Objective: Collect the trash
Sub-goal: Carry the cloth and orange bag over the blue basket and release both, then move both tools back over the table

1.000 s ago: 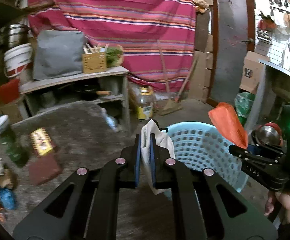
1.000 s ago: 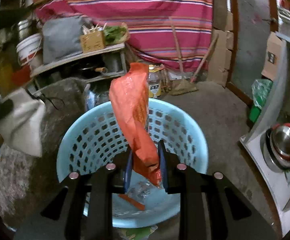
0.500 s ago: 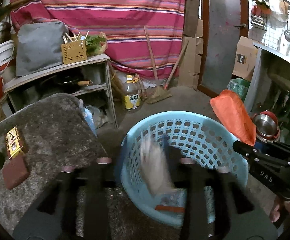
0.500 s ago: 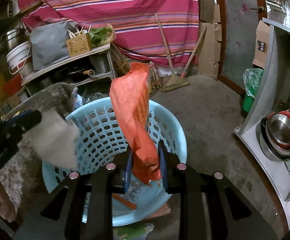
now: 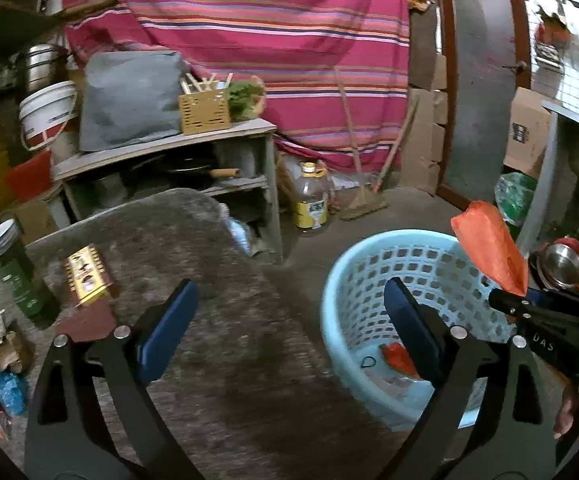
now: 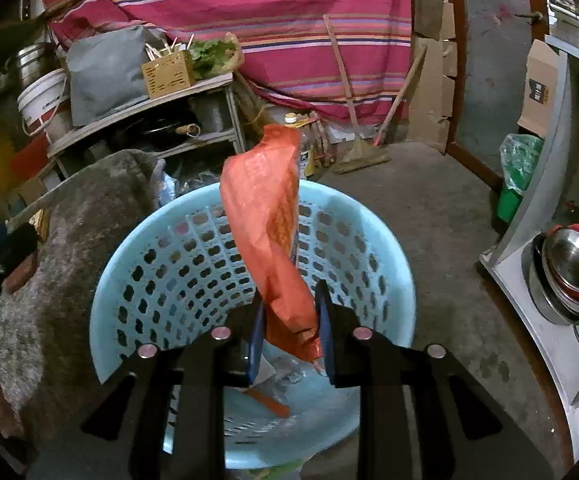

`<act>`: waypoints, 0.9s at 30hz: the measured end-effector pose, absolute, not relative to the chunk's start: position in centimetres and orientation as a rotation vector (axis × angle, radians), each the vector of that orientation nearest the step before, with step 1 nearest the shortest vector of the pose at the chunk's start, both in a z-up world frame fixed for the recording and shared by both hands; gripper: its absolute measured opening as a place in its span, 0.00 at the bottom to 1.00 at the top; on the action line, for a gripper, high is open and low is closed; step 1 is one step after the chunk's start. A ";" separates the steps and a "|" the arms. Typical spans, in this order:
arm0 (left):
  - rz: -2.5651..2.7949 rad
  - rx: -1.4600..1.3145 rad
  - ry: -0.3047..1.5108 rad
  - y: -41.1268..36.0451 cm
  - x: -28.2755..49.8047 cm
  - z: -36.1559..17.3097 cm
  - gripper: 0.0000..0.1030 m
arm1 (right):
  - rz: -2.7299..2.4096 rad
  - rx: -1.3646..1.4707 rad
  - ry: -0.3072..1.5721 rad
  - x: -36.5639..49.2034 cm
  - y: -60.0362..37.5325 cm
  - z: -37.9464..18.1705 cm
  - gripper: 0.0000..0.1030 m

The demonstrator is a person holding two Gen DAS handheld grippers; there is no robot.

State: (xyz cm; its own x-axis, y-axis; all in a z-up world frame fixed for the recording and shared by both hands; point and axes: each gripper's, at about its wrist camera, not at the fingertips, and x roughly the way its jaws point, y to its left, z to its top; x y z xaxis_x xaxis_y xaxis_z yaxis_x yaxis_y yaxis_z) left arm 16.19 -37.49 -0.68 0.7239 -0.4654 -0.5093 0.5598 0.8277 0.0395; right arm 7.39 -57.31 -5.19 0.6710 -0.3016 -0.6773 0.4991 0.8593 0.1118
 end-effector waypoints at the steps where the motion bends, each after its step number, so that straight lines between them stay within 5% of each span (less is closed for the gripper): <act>1: -0.560 0.190 0.508 -37.0 16.4 -0.6 0.89 | -0.456 0.302 0.707 7.7 -57.1 -5.3 0.27; 5: -0.522 0.181 0.506 -35.4 16.9 -0.3 0.91 | -0.452 0.316 0.738 8.7 -56.6 -5.8 0.34; 9: -0.491 0.175 0.497 -33.9 17.1 0.0 0.91 | -0.475 0.332 0.747 9.0 -56.3 -5.9 0.64; 13: -0.466 0.172 0.488 -32.2 17.0 0.4 0.91 | -0.514 0.325 0.737 9.0 -56.0 -5.7 0.77; 19: -0.427 0.156 0.481 -29.5 16.9 0.8 0.93 | -0.550 0.314 0.708 8.9 -55.1 -5.0 0.89; 27: -0.374 0.138 0.468 -25.1 16.5 1.6 0.94 | -0.529 0.285 0.650 9.1 -51.8 -3.1 0.89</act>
State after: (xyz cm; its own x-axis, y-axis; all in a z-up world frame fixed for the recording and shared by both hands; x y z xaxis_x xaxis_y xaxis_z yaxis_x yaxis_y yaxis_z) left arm 16.54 -25.05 1.65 0.8260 -0.3194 -0.4644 0.3821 0.9230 0.0449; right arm 9.13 -51.78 -3.14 0.6715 -0.3757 -0.6387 0.5489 0.8312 0.0881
